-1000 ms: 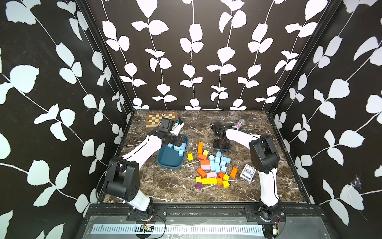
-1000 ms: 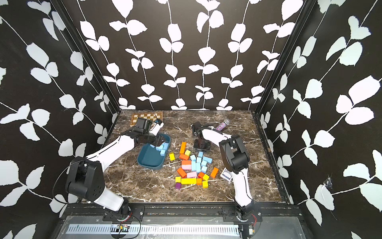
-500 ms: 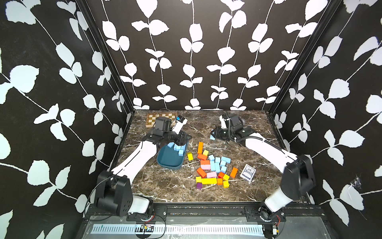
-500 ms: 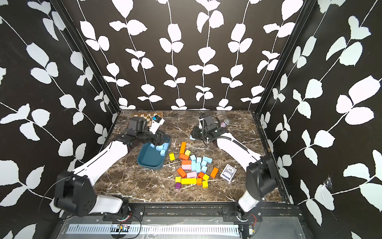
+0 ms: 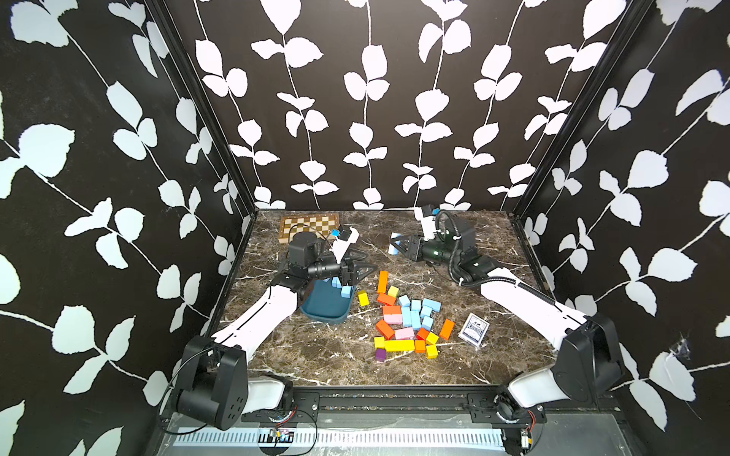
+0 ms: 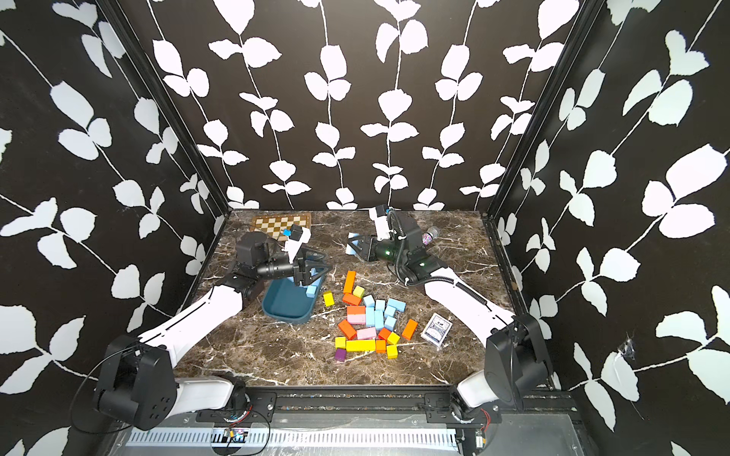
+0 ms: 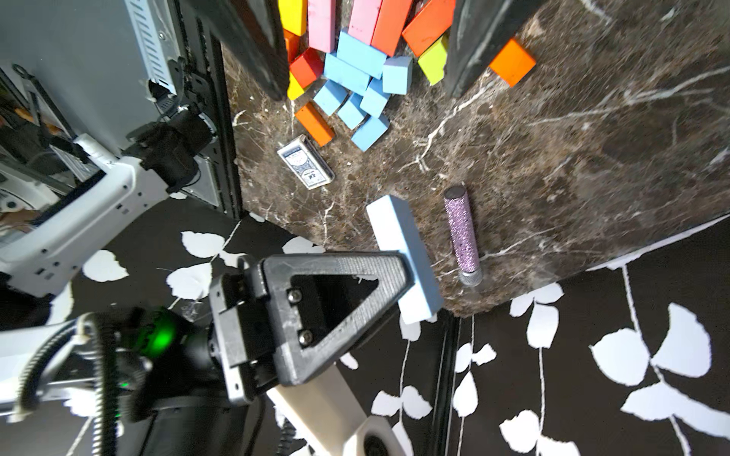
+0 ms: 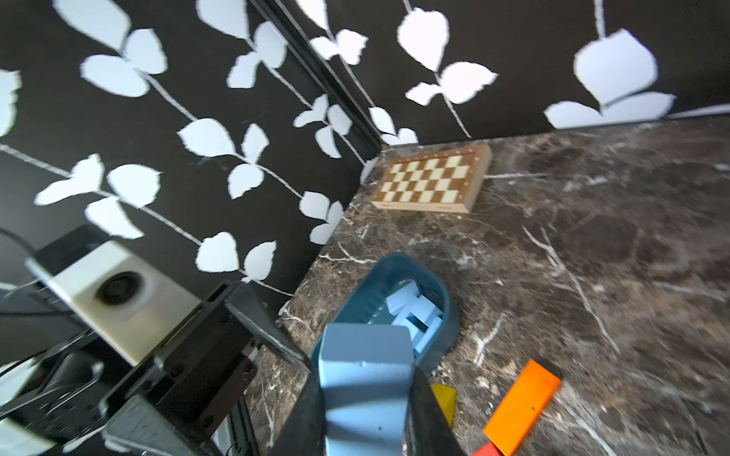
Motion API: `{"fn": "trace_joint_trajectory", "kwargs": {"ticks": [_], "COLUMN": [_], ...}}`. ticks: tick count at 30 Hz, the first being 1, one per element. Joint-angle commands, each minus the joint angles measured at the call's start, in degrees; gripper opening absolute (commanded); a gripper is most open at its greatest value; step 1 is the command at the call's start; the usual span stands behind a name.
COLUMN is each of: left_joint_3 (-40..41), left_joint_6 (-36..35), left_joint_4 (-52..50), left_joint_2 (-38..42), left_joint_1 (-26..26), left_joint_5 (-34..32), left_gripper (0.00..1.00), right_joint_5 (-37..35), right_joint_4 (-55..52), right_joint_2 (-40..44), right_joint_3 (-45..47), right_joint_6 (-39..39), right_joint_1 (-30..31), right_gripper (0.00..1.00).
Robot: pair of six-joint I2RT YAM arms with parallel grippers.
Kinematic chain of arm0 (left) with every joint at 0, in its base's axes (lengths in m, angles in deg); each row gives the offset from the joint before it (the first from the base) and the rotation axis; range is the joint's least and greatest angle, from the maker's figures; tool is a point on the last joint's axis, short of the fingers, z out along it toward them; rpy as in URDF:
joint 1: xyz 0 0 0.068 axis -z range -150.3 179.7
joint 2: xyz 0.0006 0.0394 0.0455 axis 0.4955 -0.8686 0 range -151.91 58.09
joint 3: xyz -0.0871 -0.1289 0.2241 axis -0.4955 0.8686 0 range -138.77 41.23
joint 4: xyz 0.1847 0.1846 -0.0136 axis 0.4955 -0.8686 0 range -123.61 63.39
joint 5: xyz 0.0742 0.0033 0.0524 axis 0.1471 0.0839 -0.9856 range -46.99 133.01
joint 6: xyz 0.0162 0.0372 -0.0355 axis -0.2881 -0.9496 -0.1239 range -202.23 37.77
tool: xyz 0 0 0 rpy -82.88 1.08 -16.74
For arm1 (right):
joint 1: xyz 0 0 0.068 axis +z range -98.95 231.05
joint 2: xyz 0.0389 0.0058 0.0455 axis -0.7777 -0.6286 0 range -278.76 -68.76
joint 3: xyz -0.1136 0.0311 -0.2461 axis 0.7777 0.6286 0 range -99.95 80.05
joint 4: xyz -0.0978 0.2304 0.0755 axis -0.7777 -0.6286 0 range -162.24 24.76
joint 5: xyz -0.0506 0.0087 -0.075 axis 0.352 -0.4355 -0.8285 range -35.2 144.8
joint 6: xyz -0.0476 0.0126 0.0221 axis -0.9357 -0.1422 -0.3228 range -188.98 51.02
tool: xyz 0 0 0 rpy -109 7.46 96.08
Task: Pick out the blue building blocks
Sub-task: Pick up the building block from the center of the board.
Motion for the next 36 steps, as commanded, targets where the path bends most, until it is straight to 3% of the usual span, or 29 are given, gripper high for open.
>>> {"fn": "trace_joint_trajectory", "kwargs": {"ticks": [1,8,17,26,30,36], "left_joint_3": [0.5,-1.2,-2.0,-2.9,-3.4,-3.7], "left_joint_6": [-1.2,-1.1,2.9,6.4,7.3,7.5], "left_joint_4": [6.5,8.6,12.2,14.9,15.8,16.2], "left_joint_2": [2.3,1.2,-0.5,-2.2,-2.9,-3.5], "left_joint_1": [0.0,1.4,2.8,3.5,3.8,4.3], "left_joint_5": [7.1,9.4,7.8,6.1,6.2,6.8], "left_gripper": [0.65,0.67,0.68,0.64,0.6,0.45], "right_joint_5": [6.5,12.4,20.4,23.5,24.2,24.4], "right_joint_4": [9.5,15.2,18.2,19.0,18.9,19.0], "right_joint_2": [2.3,4.3,1.9,1.0,0.6,0.4], "right_joint_3": [1.1,4.0,2.7,2.5,2.5,2.3], "right_joint_6": [-5.0,-10.2,-8.9,-9.9,-9.9,-10.0], "right_joint_1": [-0.3,-0.3,0.6,1.7,2.1,2.3], "right_gripper": [0.16,0.19,0.18,0.16,0.16,0.17]}}
